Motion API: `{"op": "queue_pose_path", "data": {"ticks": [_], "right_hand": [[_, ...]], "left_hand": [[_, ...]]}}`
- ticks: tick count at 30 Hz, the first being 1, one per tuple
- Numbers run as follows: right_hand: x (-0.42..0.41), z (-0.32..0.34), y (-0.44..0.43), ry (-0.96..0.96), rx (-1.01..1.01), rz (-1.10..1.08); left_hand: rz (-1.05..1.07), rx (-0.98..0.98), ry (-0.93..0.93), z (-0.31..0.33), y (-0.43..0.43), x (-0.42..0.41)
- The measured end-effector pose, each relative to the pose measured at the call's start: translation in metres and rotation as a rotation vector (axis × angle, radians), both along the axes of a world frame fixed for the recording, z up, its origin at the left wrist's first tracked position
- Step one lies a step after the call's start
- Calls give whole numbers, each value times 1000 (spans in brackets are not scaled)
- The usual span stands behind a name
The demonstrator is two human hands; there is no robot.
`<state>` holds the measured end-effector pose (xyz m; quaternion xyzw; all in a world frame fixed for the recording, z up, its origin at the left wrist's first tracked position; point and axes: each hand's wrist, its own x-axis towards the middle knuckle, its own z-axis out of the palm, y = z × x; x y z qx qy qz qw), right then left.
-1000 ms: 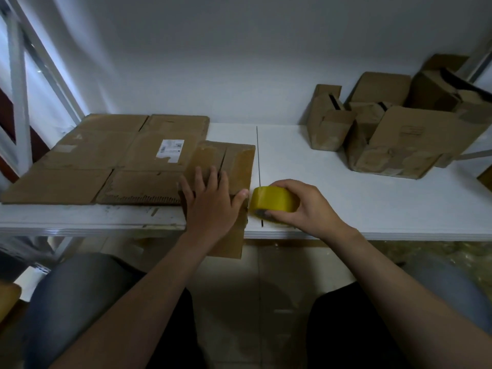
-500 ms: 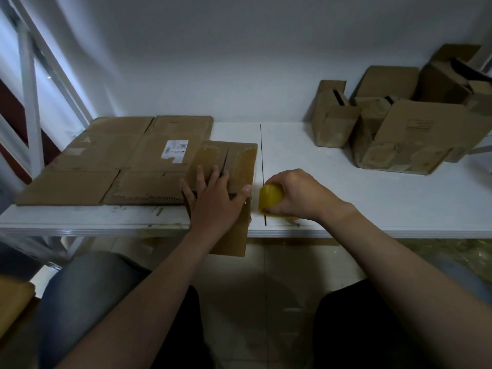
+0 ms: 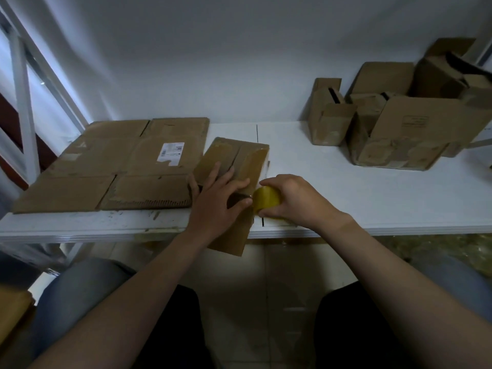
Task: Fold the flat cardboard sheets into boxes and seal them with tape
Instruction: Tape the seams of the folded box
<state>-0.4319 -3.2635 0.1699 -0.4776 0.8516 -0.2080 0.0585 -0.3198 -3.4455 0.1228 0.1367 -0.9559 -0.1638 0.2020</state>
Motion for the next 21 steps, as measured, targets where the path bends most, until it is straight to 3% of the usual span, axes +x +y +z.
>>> {"op": "queue_pose_path", "data": {"ticks": [5,12,16,21], "right_hand": [[5,5,11,-65,-96,-9],[1,-14,-3,-179,-208,-78],[-2,-23,-21,-80,-185,-147],[-3,-14,-22,43,-159,-145]], "left_hand": [[-187,67,-30,-1,-28,-25],[-320,-83,-78,2,-74,-41],[-135,-93,-18,8,-79,-33],[63,136,31,5,-54,-28]]}}
